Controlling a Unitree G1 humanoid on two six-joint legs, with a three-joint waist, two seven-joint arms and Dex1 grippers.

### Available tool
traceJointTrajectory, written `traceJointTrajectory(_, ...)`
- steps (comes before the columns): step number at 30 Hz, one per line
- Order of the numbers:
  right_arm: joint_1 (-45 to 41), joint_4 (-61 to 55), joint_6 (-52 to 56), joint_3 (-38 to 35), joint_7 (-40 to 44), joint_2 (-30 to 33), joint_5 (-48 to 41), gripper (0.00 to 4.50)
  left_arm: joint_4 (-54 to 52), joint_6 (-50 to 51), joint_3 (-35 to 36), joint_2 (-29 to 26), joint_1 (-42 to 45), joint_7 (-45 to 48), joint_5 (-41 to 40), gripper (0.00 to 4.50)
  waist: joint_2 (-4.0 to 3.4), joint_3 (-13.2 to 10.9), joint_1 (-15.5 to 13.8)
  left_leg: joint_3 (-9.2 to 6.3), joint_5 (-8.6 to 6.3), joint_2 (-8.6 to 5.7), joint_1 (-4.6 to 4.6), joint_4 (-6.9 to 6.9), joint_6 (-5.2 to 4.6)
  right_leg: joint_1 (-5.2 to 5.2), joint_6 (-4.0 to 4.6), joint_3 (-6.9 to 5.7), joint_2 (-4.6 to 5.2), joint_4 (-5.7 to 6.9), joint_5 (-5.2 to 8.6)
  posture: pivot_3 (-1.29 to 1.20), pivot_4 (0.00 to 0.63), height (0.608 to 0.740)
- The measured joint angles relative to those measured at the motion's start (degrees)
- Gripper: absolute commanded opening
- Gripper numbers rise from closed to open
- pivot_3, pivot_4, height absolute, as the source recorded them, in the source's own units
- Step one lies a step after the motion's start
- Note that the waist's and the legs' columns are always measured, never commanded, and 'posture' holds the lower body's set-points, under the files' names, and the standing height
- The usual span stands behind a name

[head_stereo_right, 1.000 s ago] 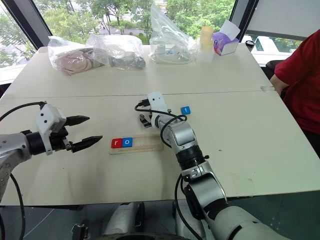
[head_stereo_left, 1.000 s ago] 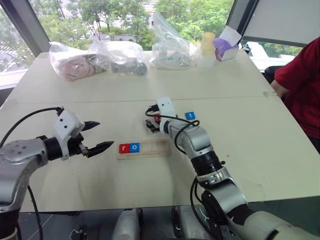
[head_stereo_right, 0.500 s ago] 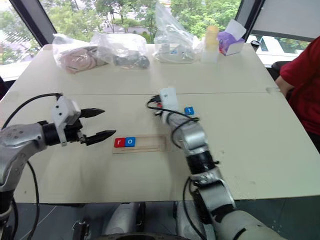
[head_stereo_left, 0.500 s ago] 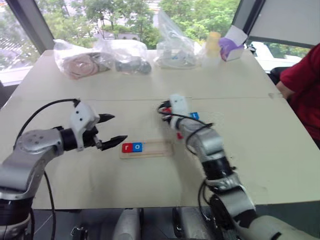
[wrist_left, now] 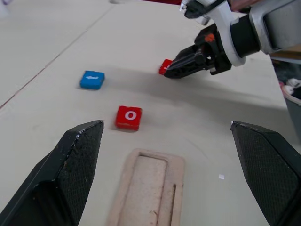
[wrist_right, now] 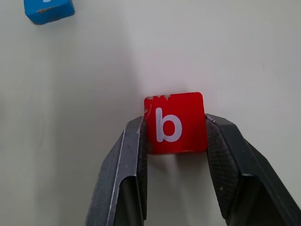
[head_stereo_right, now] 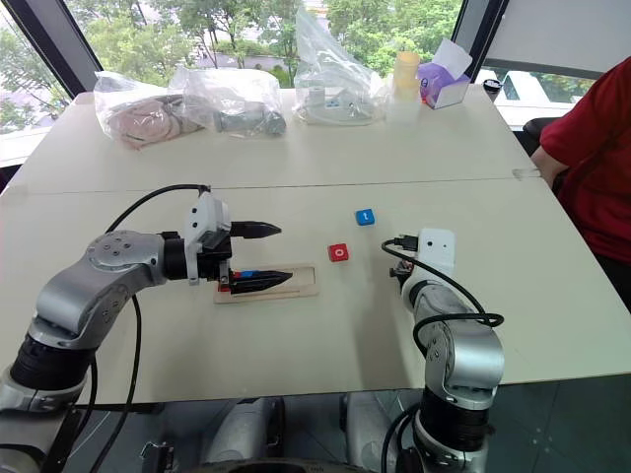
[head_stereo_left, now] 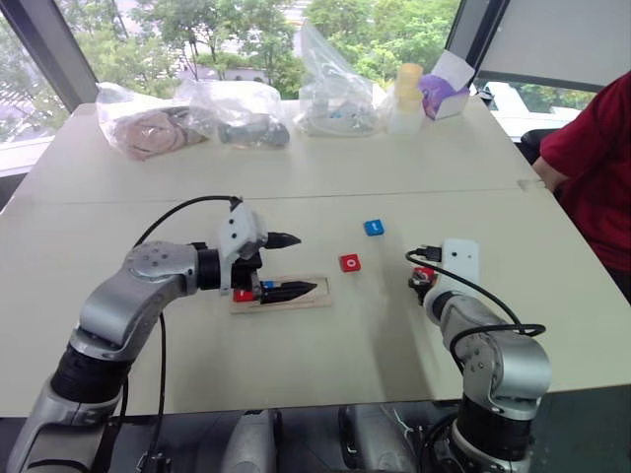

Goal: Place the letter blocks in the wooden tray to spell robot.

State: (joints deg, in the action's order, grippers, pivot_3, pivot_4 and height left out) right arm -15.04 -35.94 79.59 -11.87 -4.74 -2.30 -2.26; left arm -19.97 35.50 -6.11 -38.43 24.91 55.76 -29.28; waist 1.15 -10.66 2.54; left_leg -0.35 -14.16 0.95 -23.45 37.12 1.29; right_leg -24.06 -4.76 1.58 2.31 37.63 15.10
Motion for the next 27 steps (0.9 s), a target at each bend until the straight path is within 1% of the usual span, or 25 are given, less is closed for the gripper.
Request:
traceJointTrajectory(2, -0.79, 0.42, 0.16, -0.67, -0.06, -0.75, -0.06, 2.21, 0.61, -0.23, 0.00, -0.33, 0.33, 1.07, 0.06, 4.50, 0.00, 0.00, -0.01, 0.01, 0.00, 0.00, 0.00, -0.02, 0.00, -0.01, -0.01, 0.00, 0.01, 0.00, 0.00, 0.00, 0.150, 0.740)
traceJointTrajectory(4, -1.08, 0.66, 0.15, -0.57, 0.15, -0.85, -0.24, 3.00, 1.23, -0.58, -0.03, -0.36, 0.35, 1.68, 0.17, 4.50, 0.00, 0.00, -0.07, 0.00, 0.00, -0.01, -0.02, -0.04, 0.00, -0.01, -0.01, 0.00, 0.02, -0.01, 0.01, 0.00, 0.150, 0.740)
traceJointTrajectory(6, -1.07, 0.66, 0.30, 0.36, 0.58, -0.17, -0.27, 4.18, 1.68, -0.89, -0.03, -0.59, 0.35, 1.80, 0.51, 4.50, 0.00, 0.00, -0.08, 0.00, 0.00, -0.02, -0.03, -0.06, 0.00, 0.00, -0.02, 0.00, 0.06, -0.01, 0.01, 0.00, 0.150, 0.740)
traceJointTrajectory(7, -1.05, 0.64, 0.45, 1.12, 0.86, 0.49, -0.31, 4.44, 1.85, -0.95, 0.00, -0.86, 0.35, 1.88, 0.58, 4.50, 0.00, 0.00, -0.08, 0.01, 0.00, -0.03, -0.03, -0.05, 0.00, -0.01, -0.03, 0.00, 0.08, -0.02, 0.01, 0.00, 0.150, 0.740)
traceJointTrajectory(9, -0.88, 0.60, -0.01, 3.01, 1.95, 3.97, -0.27, 4.44, 1.94, -1.04, 0.23, -1.40, 0.34, 2.13, 0.61, 4.50, -0.02, -0.01, -0.14, 0.01, 0.00, -0.04, -0.04, -0.05, 0.00, 0.00, -0.03, -0.01, 0.13, -0.04, 0.02, 0.00, 0.150, 0.740)
traceJointTrajectory(11, -1.02, 0.22, -4.08, 6.27, 5.01, 12.15, -0.27, 4.44, 2.43, -1.03, 0.70, -2.45, 0.33, 2.79, 0.48, 4.50, -0.09, -0.07, -0.13, 0.05, 0.00, -0.08, -0.06, -0.04, 0.00, 0.00, 0.04, 0.00, 0.21, -0.11, 0.07, 0.00, 0.150, 0.740)
traceJointTrajectory(12, -1.93, 0.20, -7.12, 6.06, 8.08, 16.25, -0.95, 4.44, 3.03, -0.98, 1.38, -3.36, 0.32, 3.25, 0.28, 4.50, -0.09, -0.08, -0.11, 0.09, 0.00, -0.11, -0.07, -0.02, 0.00, 0.03, 0.10, 0.00, 0.21, -0.18, 0.12, 0.00, 0.150, 0.740)
traceJointTrajectory(13, -2.91, 0.51, -10.71, 5.37, 12.46, 20.08, -2.36, 4.44, 3.48, -0.75, 2.17, -4.21, 0.34, 3.79, -0.12, 4.50, -0.07, -0.09, -0.05, 0.09, 0.00, -0.12, -0.07, -0.01, 0.00, 0.04, 0.08, 0.00, 0.19, -0.22, 0.12, 0.00, 0.150, 0.740)
traceJointTrajectory(14, -3.54, 1.52, -16.00, 4.62, 19.13, 25.67, -4.97, 4.44, 3.64, -0.20, 3.14, -5.07, 0.48, 4.49, -0.96, 4.50, -0.07, -0.10, 0.00, 0.10, 0.00, -0.11, -0.06, -0.03, -0.01, 0.08, 0.02, 0.00, 0.19, -0.29, 0.09, 0.00, 0.150, 0.740)
traceJointTrajectory(16, -3.11, 4.33, -24.67, 3.43, 29.57, 32.82, -8.36, 4.44, 3.58, 0.98, 4.89, -6.04, 0.64, 5.83, -2.94, 4.50, -0.03, -0.09, -0.07, 0.06, -0.05, -0.08, 0.05, -0.06, -0.08, 0.38, -0.15, -0.17, 0.10, -0.45, 0.10, 0.00, 0.150, 0.740)
traceJointTrajectory(18, -0.02, 8.91, -32.99, 4.14, 40.01, 39.14, -10.54, 4.44, 2.95, 1.30, 4.94, -7.03, 0.80, 7.17, -3.52, 4.50, 0.00, -0.09, -0.30, 0.00, -0.09, -0.09, 0.06, -0.13, -0.13, 0.44, -0.20, -0.20, 0.09, -0.50, 0.14, 0.00, 0.150, 0.740)
traceJointTrajectory(19, 2.77, 12.62, -37.35, 4.91, 46.72, 43.62, -11.75, 4.44, 2.19, 1.25, 4.54, -8.23, 0.74, 8.31, -3.48, 4.50, 0.03, -0.12, -0.66, -0.01, -0.11, -0.12, 0.06, -0.12, -0.17, 0.47, -0.22, -0.23, 0.14, -0.51, 0.15, 0.00, 0.150, 0.740)
traceJointTrajectory(20, 5.14, 16.26, -40.16, 5.08, 51.74, 46.46, -12.54, 4.44, 1.70, 1.17, 4.53, -9.38, 0.62, 9.23, -3.37, 4.50, 0.04, -0.13, -0.88, 0.02, -0.13, -0.11, 0.05, -0.12, -0.20, 0.47, -0.23, -0.22, 0.17, -0.52, 0.16, 0.00, 0.150, 0.740)
traceJointTrajectory(23, 5.93, 25.94, -50.22, 5.50, 60.67, 49.30, -12.69, 4.44, 0.66, 1.16, 4.46, -10.74, 0.81, 11.16, -3.36, 4.50, -0.01, -0.16, -1.02, 0.12, -0.13, -0.11, 0.08, -0.03, -0.21, 0.44, -0.24, -0.07, 0.21, -0.52, 0.15, 0.00, 0.150, 0.740)
traceJointTrajectory(27, 2.63, 38.71, -64.23, 6.57, 68.78, 50.73, -12.31, 4.44, -1.19, 1.23, 3.50, -11.28, 2.16, 12.17, -3.38, 4.50, -0.01, -0.18, -1.13, 0.22, -0.12, -0.10, 0.17, 0.08, -0.19, 0.56, -0.09, -0.08, 0.17, -0.49, 0.18, 0.00, 0.150, 0.740)
